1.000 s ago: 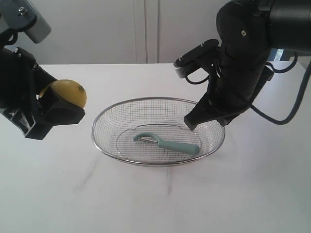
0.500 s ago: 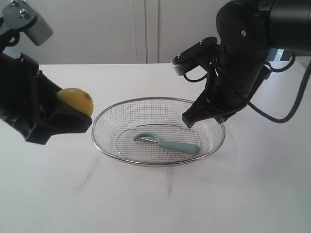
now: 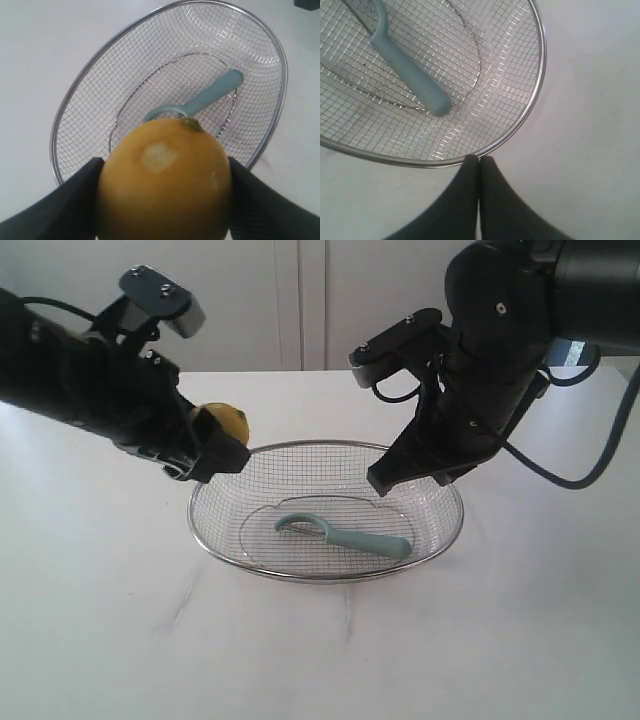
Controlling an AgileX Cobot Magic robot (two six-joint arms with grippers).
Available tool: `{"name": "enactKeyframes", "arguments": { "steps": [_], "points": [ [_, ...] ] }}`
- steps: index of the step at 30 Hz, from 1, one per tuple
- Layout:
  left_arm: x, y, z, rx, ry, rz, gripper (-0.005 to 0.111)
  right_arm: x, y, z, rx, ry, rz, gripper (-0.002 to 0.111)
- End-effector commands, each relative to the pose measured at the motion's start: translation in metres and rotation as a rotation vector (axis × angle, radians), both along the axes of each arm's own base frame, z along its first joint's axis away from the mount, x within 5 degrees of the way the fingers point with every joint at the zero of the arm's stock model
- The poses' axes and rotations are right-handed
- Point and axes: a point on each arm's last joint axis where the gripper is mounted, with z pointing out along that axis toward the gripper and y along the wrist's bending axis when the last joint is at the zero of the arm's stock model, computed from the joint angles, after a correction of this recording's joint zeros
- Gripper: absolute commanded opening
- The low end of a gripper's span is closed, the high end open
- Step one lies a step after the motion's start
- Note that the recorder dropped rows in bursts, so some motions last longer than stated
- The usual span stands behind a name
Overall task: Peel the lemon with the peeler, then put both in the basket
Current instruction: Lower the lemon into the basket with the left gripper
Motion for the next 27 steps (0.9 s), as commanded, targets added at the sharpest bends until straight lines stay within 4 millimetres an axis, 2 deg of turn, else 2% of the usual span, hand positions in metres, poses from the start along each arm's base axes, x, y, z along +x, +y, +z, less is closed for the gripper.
{"name": "enactKeyframes", "arguments": {
  "steps": [1, 5, 8, 19, 27],
  "points": [
    [0.027, -0.019, 0.003, -0.001, 0.068, -0.001, 0.0, -0.002, -0.001, 0.002, 0.009, -0.009, 0.0, 0.0],
    [0.058, -0.027, -0.001, 0.115, 0.144, 0.092, 0.0, -0.001, -0.001, 0.002, 0.016, -0.019, 0.003, 0.0],
    [0.074, -0.031, -0.008, 0.18, 0.144, 0.098, 0.0, 0.0, 0.001, 0.003, 0.028, -0.035, 0.008, 0.0],
    [0.094, -0.042, -0.069, 0.255, 0.262, 0.095, 0.0, 0.001, 0.001, 0.003, 0.033, -0.041, 0.01, 0.0],
    [0.103, -0.047, -0.093, 0.26, 0.278, 0.107, 0.0, 0.001, 0.002, 0.003, 0.037, -0.047, 0.012, 0.0]
  ]
}}
